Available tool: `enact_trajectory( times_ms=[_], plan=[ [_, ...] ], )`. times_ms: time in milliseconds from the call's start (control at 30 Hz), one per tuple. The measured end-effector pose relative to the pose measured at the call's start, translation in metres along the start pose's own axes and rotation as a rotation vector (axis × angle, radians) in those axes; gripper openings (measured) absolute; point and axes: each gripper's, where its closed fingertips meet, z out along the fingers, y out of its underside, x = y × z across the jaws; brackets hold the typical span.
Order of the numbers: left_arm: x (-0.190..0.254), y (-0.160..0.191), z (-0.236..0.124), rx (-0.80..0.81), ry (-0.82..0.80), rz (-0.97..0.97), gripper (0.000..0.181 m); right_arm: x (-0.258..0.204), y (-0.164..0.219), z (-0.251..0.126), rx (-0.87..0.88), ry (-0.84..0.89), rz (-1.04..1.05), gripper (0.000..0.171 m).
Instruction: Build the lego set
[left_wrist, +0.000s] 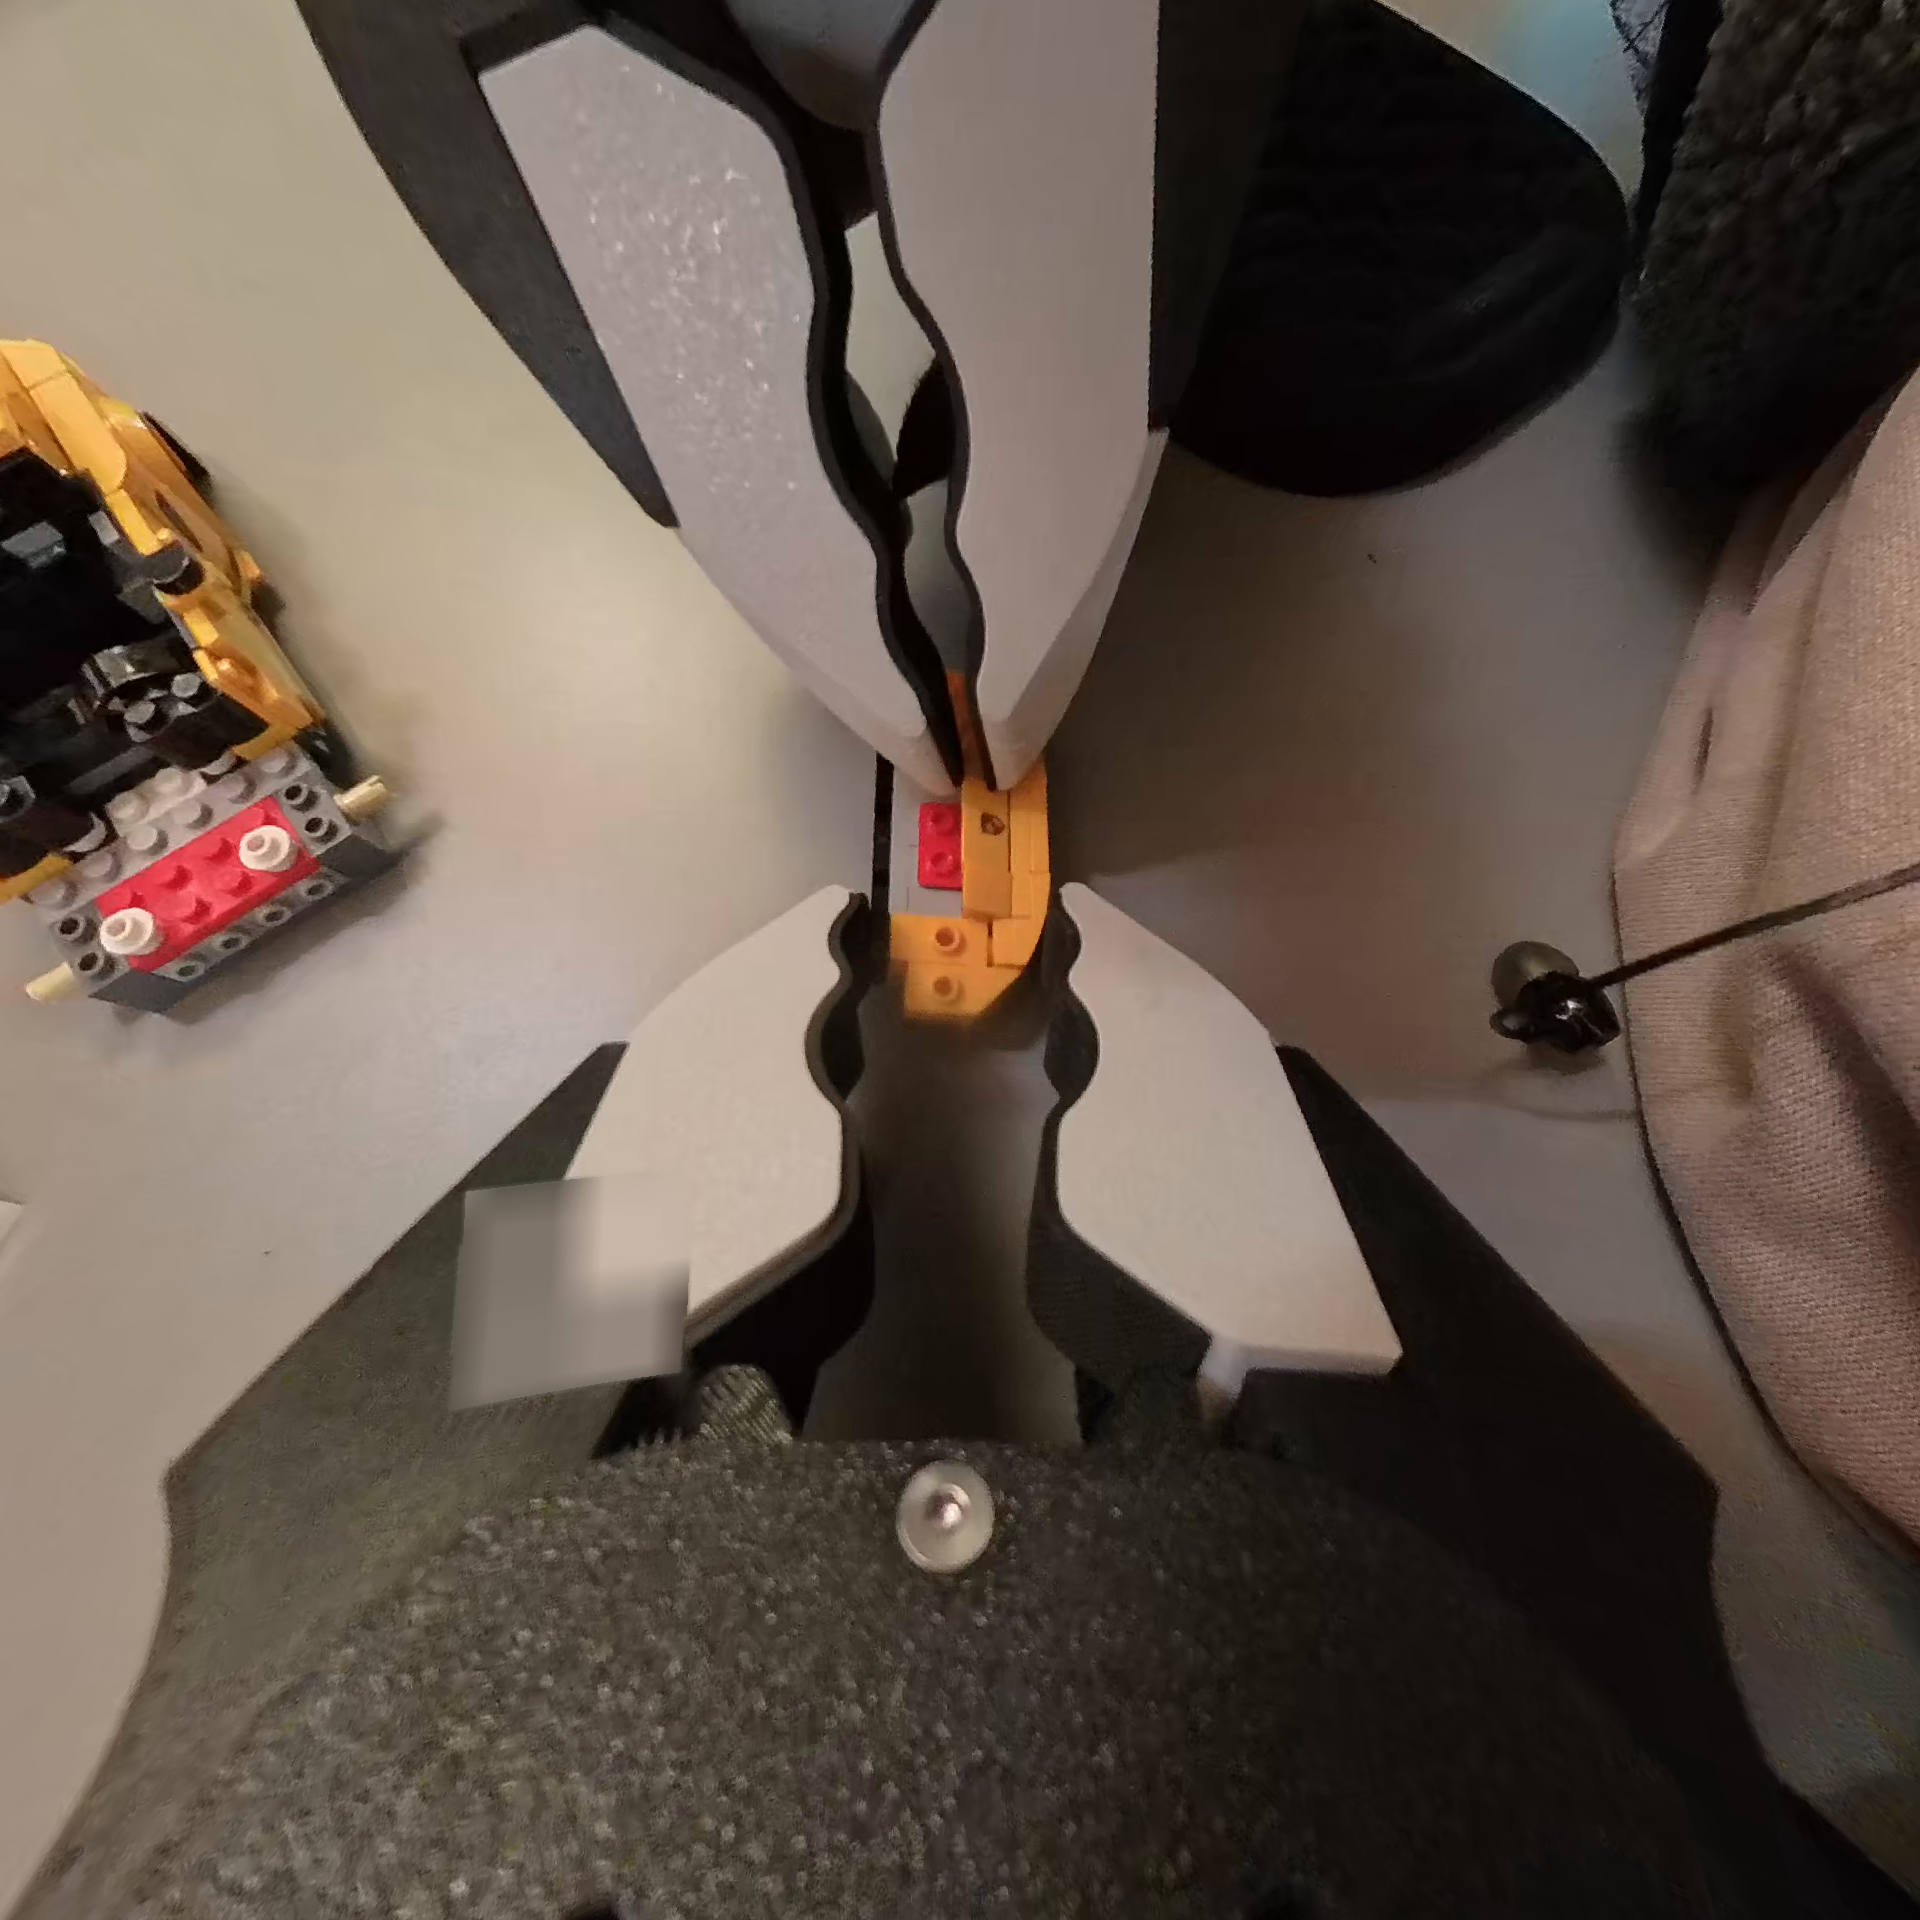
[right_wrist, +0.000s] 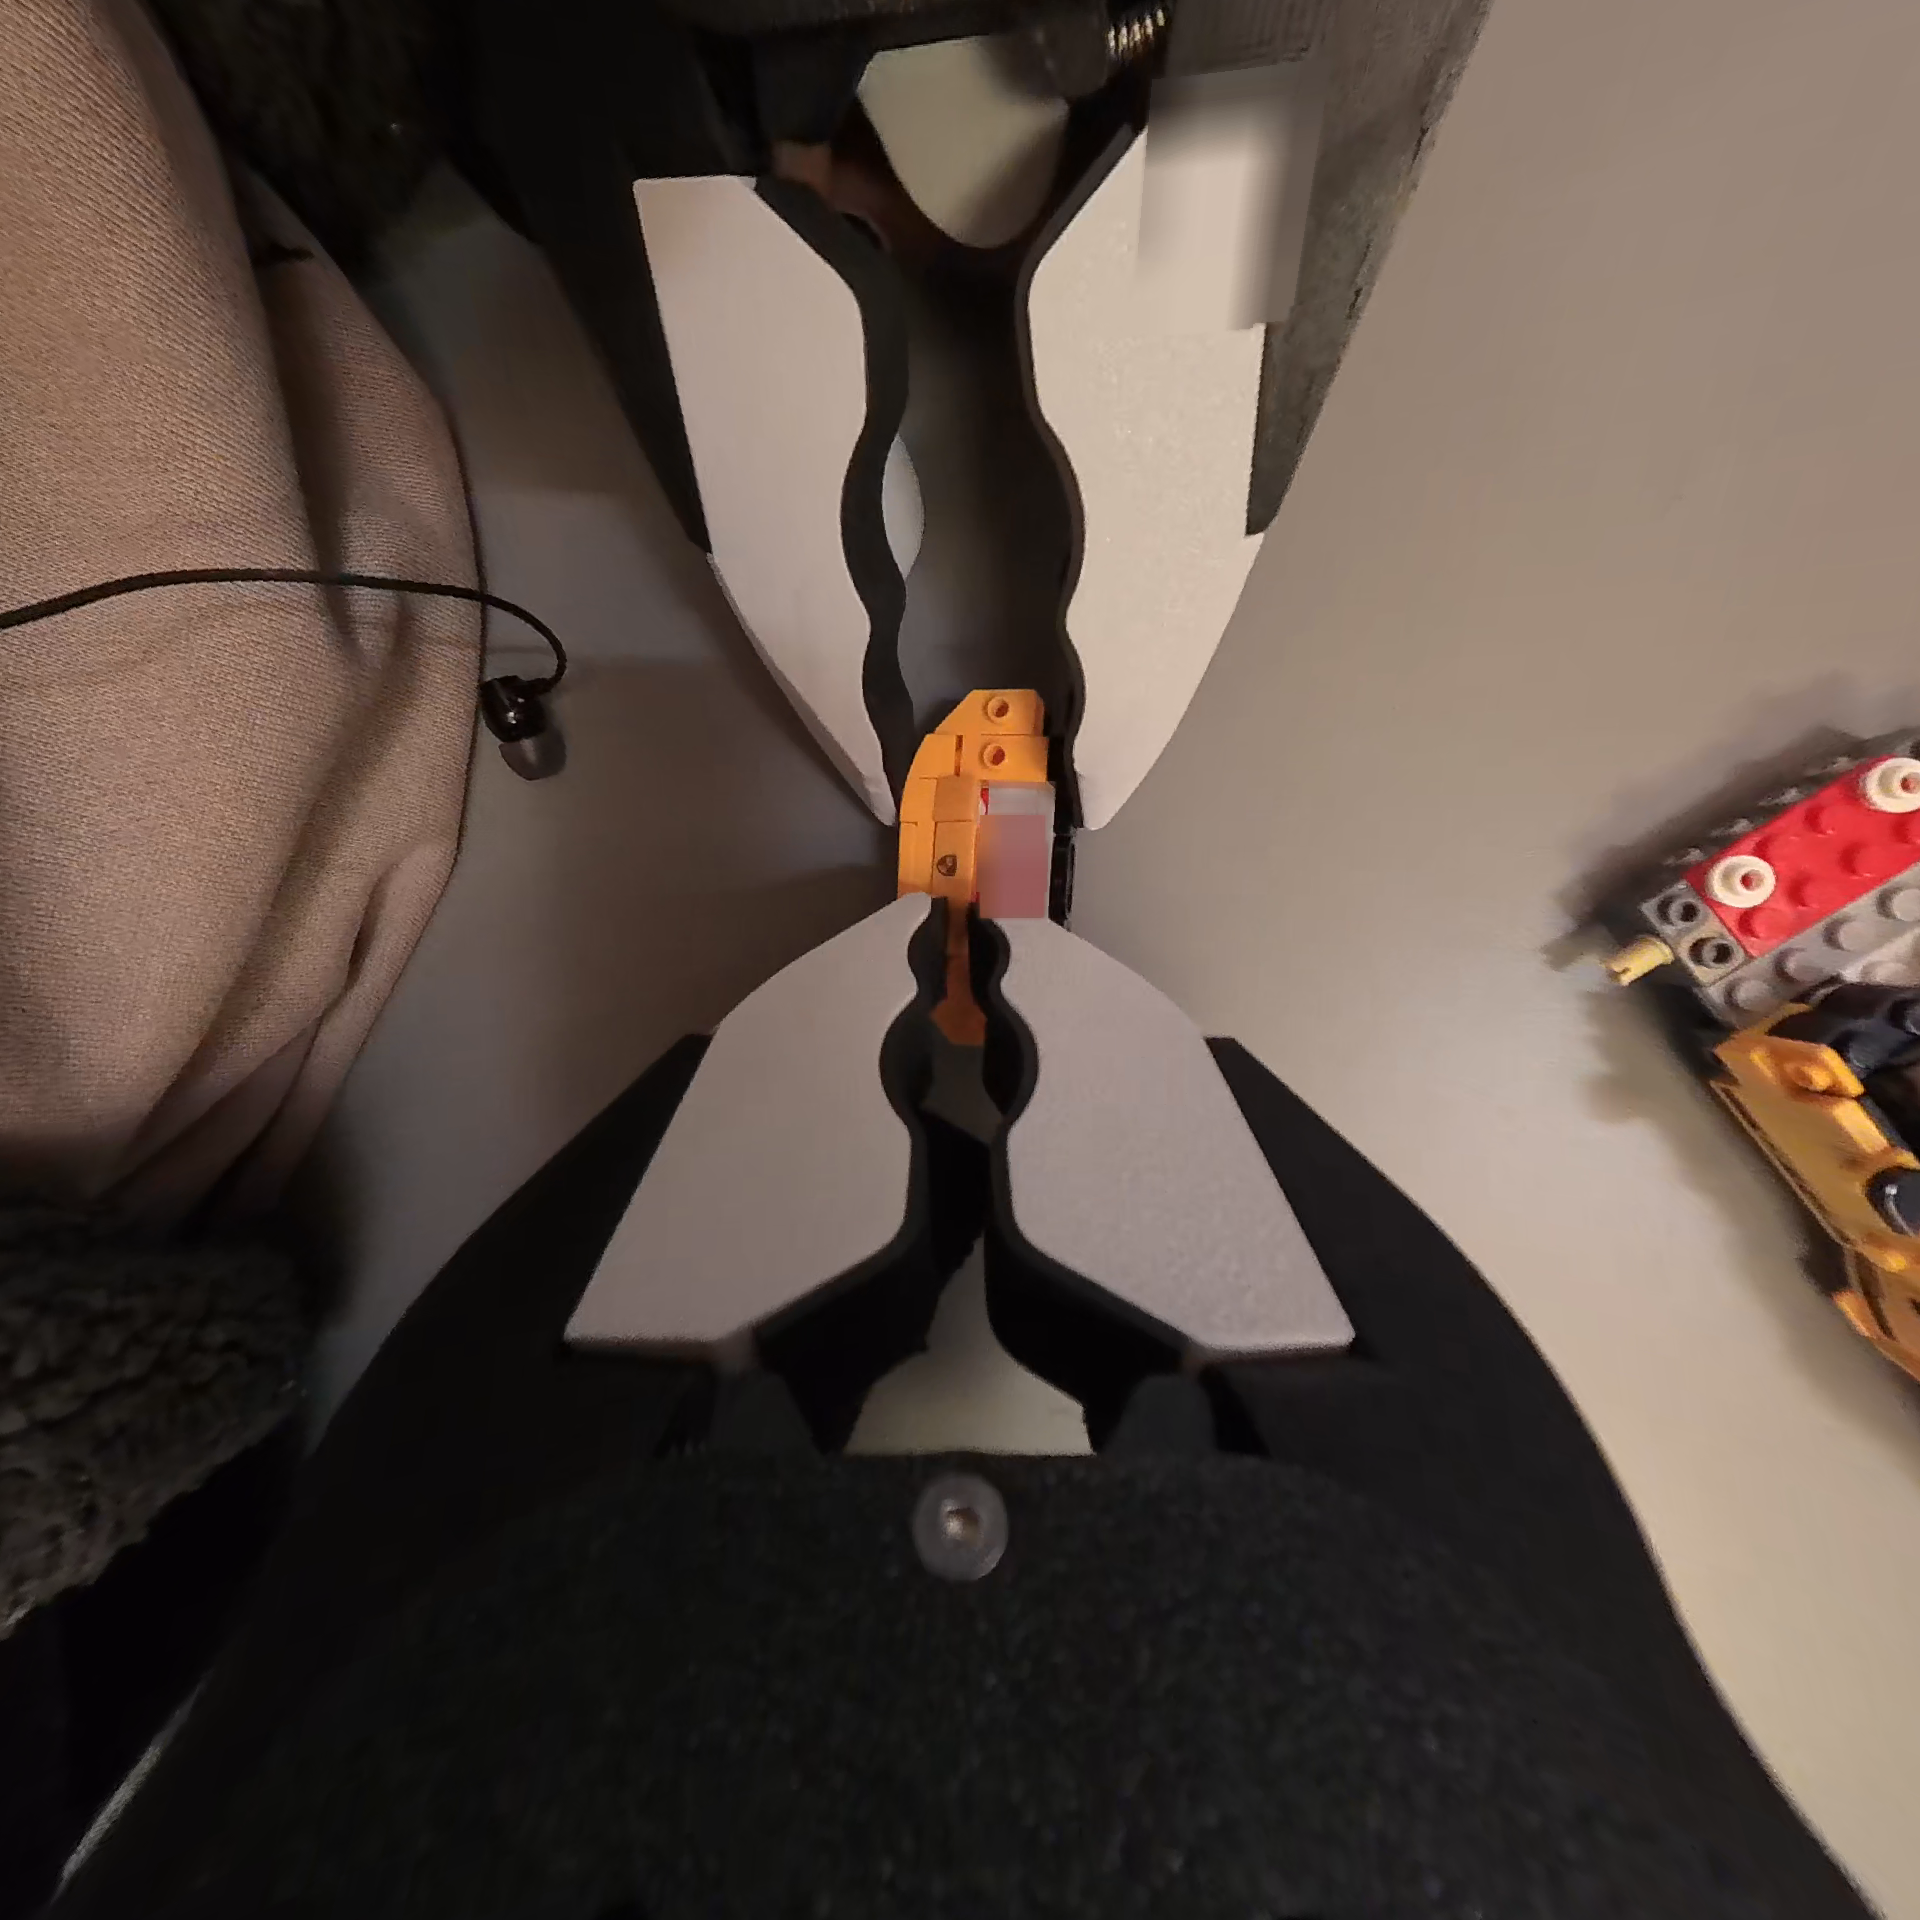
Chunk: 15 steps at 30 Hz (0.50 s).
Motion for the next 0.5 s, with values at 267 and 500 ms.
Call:
enact_trajectory(
  times_ms=[267, 500],
  plan=[
    [0.0, 0.0, -0.001, -0.004, 0.009, -0.011, 0.032, 0.0, 0.0, 0.001, -0.003, -0.016, 0.005, 0.004],
    [0.001, 0.0, -0.001, -0.001, 0.013, -0.013, 0.032, 0.0, -0.001, -0.011, 0.079, 0.051, -0.019, 0.022]
  ],
)
